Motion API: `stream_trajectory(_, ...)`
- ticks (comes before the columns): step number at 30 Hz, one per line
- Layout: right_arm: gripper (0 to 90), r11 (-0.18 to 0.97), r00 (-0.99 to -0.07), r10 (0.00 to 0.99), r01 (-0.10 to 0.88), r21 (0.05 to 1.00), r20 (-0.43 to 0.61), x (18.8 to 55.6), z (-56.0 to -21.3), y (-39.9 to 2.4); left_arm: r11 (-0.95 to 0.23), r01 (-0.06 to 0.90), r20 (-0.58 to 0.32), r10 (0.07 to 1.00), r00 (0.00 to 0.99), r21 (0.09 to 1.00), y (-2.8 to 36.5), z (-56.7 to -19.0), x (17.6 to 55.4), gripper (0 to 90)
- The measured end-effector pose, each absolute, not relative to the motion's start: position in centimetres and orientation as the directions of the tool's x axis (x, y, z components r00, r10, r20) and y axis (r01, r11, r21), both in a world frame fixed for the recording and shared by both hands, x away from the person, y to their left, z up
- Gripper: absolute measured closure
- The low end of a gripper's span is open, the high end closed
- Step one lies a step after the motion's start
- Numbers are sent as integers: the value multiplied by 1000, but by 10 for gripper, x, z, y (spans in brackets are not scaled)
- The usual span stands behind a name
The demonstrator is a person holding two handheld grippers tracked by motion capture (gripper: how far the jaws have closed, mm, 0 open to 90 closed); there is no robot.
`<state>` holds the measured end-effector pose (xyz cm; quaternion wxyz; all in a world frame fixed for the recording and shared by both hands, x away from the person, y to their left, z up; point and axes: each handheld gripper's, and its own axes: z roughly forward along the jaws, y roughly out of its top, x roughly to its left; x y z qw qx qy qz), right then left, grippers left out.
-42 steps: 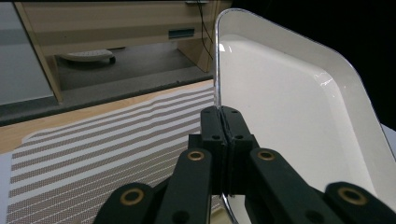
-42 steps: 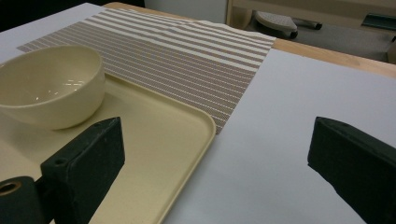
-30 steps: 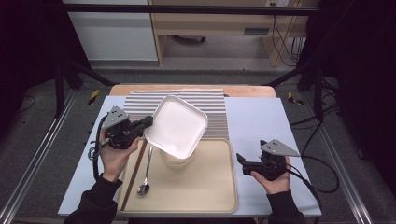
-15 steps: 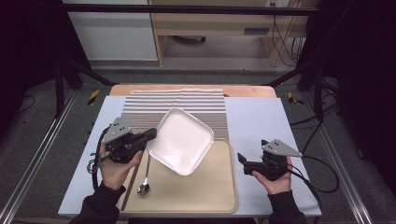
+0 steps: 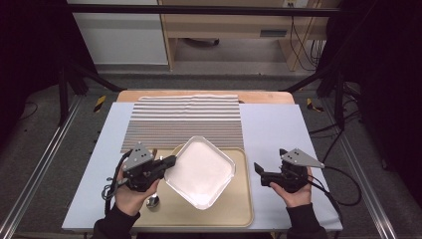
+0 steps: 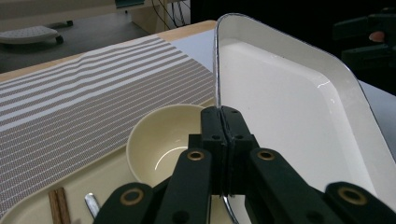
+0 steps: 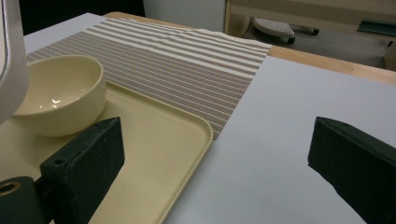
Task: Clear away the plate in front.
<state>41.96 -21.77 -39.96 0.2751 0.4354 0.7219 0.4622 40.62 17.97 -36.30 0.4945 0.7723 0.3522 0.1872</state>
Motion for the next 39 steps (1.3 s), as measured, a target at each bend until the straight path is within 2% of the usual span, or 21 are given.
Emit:
stream_trajectory(22,39,209,-478,878,375,903,-5,420,-401,-215,-359,427,-60,702,709,830,147,-407,400,887)
stream_trajectory(39,39,209,-478,879,373,904,-6,420,-401,-215,-373,460,-79,703,707,806,124,-426,411,887)
